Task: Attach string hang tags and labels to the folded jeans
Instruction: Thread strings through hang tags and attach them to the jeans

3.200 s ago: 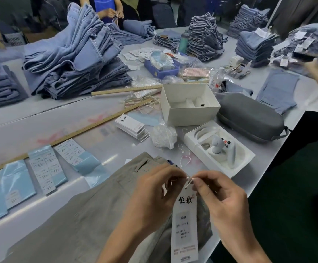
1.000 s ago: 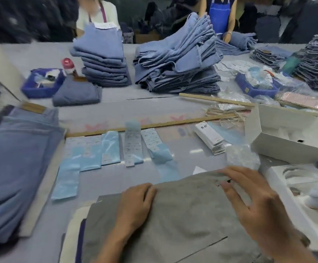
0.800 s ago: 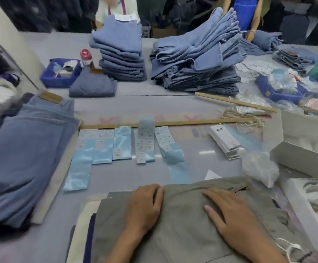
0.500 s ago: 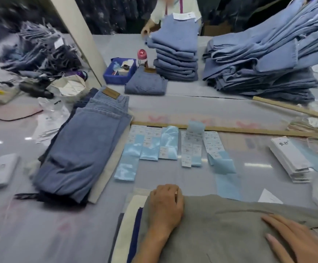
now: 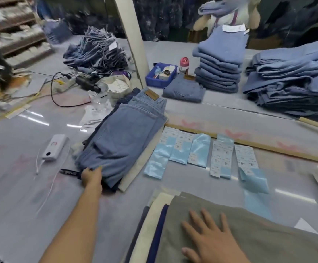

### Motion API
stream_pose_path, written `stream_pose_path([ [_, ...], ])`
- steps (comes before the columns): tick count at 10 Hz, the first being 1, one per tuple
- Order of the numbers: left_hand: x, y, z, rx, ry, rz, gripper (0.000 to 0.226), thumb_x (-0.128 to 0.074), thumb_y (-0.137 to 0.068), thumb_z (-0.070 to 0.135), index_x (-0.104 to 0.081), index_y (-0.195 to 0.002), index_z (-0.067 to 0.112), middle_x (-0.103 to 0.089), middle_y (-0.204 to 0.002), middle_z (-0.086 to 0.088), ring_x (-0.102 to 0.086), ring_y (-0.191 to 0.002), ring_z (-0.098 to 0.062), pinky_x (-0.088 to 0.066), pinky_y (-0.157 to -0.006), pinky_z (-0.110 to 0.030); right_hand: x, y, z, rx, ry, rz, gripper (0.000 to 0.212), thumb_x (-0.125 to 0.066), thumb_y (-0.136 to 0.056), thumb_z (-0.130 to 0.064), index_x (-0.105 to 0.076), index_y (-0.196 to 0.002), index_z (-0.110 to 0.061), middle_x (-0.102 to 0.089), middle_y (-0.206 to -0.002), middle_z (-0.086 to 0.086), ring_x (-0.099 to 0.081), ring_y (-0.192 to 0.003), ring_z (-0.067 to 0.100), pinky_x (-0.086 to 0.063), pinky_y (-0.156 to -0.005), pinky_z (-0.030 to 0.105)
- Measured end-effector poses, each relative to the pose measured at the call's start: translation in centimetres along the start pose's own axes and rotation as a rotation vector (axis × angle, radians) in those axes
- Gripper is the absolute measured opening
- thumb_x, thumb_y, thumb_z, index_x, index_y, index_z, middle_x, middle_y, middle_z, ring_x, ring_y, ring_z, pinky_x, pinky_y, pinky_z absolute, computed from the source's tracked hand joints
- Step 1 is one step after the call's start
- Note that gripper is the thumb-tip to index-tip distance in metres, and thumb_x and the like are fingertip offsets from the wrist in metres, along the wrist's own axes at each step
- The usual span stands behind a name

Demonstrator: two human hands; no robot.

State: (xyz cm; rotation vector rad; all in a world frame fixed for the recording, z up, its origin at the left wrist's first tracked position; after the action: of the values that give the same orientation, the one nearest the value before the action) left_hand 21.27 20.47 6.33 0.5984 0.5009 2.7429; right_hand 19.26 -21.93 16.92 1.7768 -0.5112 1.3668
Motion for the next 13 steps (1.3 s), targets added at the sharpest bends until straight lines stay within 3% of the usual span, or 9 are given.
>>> stream_pose_path([
  [1, 0.3, -0.9, 0.0, 0.158, 0.374, 0.023, 0.056, -0.075, -0.088, 0.007, -0.051, -0.137, -0.005, -0.062, -0.132, -0.016, -0.062, -0.110, -0.029, -0.052, -0.091, -0.041, -1.6, -1.3, -1.3, 0.067, 0.140, -0.030, 0.057, -0.063, -0.054, -0.084, -0.079, -0.094, -0.047, -0.076, -0.110, -0.010, -0.068, -0.115, 0.029, -0.010, -0.103, 0.063],
  [2, 0.5, -1.6, -0.4, 0.288, 0.637, -0.020, 0.061, -0.072, -0.094, 0.021, -0.040, -0.145, 0.010, -0.055, -0.136, -0.002, -0.056, -0.112, -0.017, -0.051, -0.096, -0.030, -2.8, -1.8, -1.2, 0.089, 0.167, 0.056, 0.058, -0.053, -0.065, -0.080, -0.077, -0.105, -0.046, -0.072, -0.121, -0.010, -0.010, -0.152, 0.043, -0.007, -0.107, 0.068],
  [4, -2.0, -1.4, 1.3, 0.114, 0.241, -0.055, 0.081, -0.081, -0.083, 0.042, -0.047, -0.143, 0.000, -0.056, -0.142, -0.013, -0.058, -0.123, -0.030, -0.048, -0.099, -0.039, -4.2, -2.1, -1.0, 0.080, 0.116, -0.039, 0.056, -0.038, -0.082, -0.078, -0.070, -0.113, -0.045, -0.070, -0.127, -0.007, -0.062, -0.120, 0.038, -0.007, -0.103, 0.072],
  [7, -5.1, -1.1, 5.3, 0.239, 0.425, -0.076, 0.051, -0.045, -0.104, 0.020, -0.038, -0.153, 0.007, -0.044, -0.156, -0.012, -0.047, -0.141, -0.028, -0.053, -0.069, -0.021, -4.1, -2.5, -0.9, 0.103, 0.097, 0.021, 0.061, -0.051, -0.066, -0.091, -0.065, -0.106, -0.048, -0.072, -0.119, -0.012, -0.073, -0.106, 0.027, -0.005, -0.103, 0.069],
  [8, -6.1, -0.5, 7.0, 0.193, 0.093, -0.082, 0.063, -0.049, -0.106, 0.028, -0.024, -0.159, 0.005, -0.029, -0.165, -0.010, -0.034, -0.149, -0.027, -0.051, -0.099, -0.022, -4.0, -2.4, -0.9, 0.085, 0.066, 0.025, 0.062, -0.056, -0.064, -0.090, -0.065, -0.107, -0.047, -0.072, -0.119, -0.011, -0.072, -0.107, 0.028, -0.005, -0.103, 0.069],
  [9, -7.7, 1.1, 11.1, 0.181, 0.421, -0.064, 0.053, -0.051, -0.103, 0.018, -0.037, -0.153, 0.005, -0.045, -0.155, -0.012, -0.048, -0.139, -0.029, -0.057, -0.079, -0.015, -3.9, -2.5, -0.9, 0.115, 0.043, 0.064, 0.061, -0.054, -0.060, -0.092, -0.066, -0.101, -0.049, -0.073, -0.115, -0.012, -0.073, -0.104, 0.026, -0.006, -0.103, 0.067],
  [11, -11.1, 13.3, 25.1, -0.317, 0.325, -0.099, 0.037, -0.054, -0.094, 0.011, -0.051, -0.129, -0.002, -0.058, -0.136, -0.020, -0.064, -0.116, -0.034, -0.054, -0.089, -0.025, -1.2, -2.6, -0.5, 0.042, -0.597, 0.048, 0.029, -0.046, -0.084, -0.067, -0.066, -0.101, -0.057, -0.065, -0.119, -0.027, -0.064, -0.116, 0.000, -0.014, -0.114, 0.040],
  [12, -13.0, 21.7, 29.6, -0.504, 0.316, -0.280, 0.019, -0.057, -0.096, 0.011, -0.050, -0.111, 0.002, -0.062, -0.115, -0.013, -0.065, -0.087, -0.016, -0.053, -0.054, -0.011, 1.9, -3.3, 0.8, -0.181, -1.388, 0.042, 0.025, -0.061, -0.100, -0.030, -0.068, -0.123, -0.024, -0.067, -0.128, -0.001, -0.066, -0.112, 0.012, -0.049, -0.102, 0.028],
  [13, -13.3, 30.1, 31.8, -0.669, 0.367, -0.461, 0.030, -0.060, -0.097, 0.016, -0.053, -0.122, 0.003, -0.064, -0.113, -0.007, -0.066, -0.093, -0.016, -0.062, -0.073, -0.026, 2.6, -3.5, 2.6, -0.360, -1.933, 0.029, 0.027, -0.057, -0.102, -0.024, -0.070, -0.114, -0.004, -0.075, -0.110, 0.016, -0.074, -0.097, 0.028, -0.058, -0.086, 0.040],
])
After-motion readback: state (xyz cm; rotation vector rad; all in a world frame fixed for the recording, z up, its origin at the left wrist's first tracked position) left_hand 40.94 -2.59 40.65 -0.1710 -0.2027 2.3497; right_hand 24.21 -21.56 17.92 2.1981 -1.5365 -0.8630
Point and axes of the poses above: each hand's wrist, its own y-axis away from the middle knuckle, its own x-axis out of the back of the hand, z = x × y, the point moved 4 cm from there along -y, towards the middle knuckle
